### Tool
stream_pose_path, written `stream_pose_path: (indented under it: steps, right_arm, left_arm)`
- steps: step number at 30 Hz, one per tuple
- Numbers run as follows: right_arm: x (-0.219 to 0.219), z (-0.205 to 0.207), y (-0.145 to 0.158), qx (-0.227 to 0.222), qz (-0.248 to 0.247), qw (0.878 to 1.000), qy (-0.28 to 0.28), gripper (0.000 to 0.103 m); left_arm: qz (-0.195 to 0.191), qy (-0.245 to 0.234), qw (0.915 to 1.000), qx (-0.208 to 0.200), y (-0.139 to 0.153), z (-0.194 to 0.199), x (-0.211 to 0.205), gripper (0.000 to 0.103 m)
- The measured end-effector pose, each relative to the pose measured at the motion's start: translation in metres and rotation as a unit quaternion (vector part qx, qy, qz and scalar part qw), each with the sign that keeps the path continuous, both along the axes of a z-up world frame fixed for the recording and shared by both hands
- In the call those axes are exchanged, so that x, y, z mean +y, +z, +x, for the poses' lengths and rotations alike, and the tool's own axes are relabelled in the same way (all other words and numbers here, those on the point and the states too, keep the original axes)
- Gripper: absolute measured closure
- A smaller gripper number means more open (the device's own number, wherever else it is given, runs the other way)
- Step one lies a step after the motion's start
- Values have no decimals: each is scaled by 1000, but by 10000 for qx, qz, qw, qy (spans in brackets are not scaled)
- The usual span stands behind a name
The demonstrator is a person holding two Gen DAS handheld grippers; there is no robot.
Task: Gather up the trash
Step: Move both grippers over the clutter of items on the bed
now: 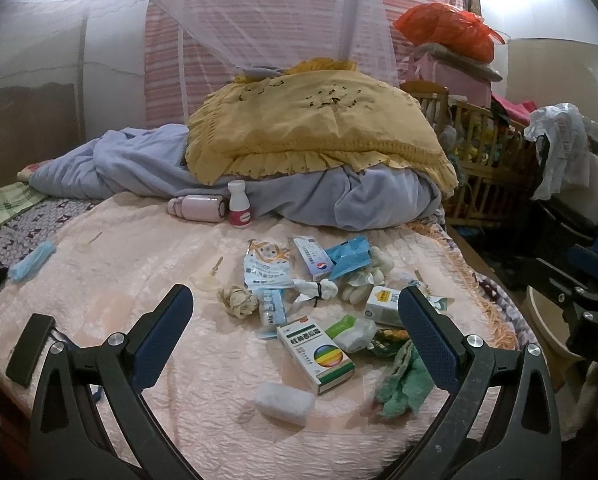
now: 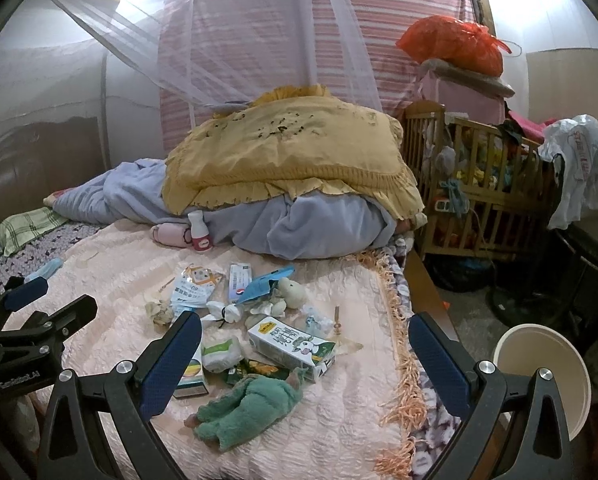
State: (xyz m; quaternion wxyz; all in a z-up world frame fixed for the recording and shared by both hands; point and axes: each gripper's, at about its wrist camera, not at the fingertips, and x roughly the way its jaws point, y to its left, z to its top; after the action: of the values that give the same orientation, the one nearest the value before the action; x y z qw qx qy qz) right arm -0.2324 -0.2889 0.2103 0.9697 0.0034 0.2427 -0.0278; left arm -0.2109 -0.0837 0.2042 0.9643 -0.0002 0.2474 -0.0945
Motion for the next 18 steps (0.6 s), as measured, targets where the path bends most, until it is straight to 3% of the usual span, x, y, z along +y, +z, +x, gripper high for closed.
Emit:
stream_pose_path:
  steps: [18]
  right_arm:
    - [-1, 0, -5, 47, 42, 10000, 42, 0]
  left_arm:
    - [21, 66, 10000, 1, -3, 2, 1, 1]
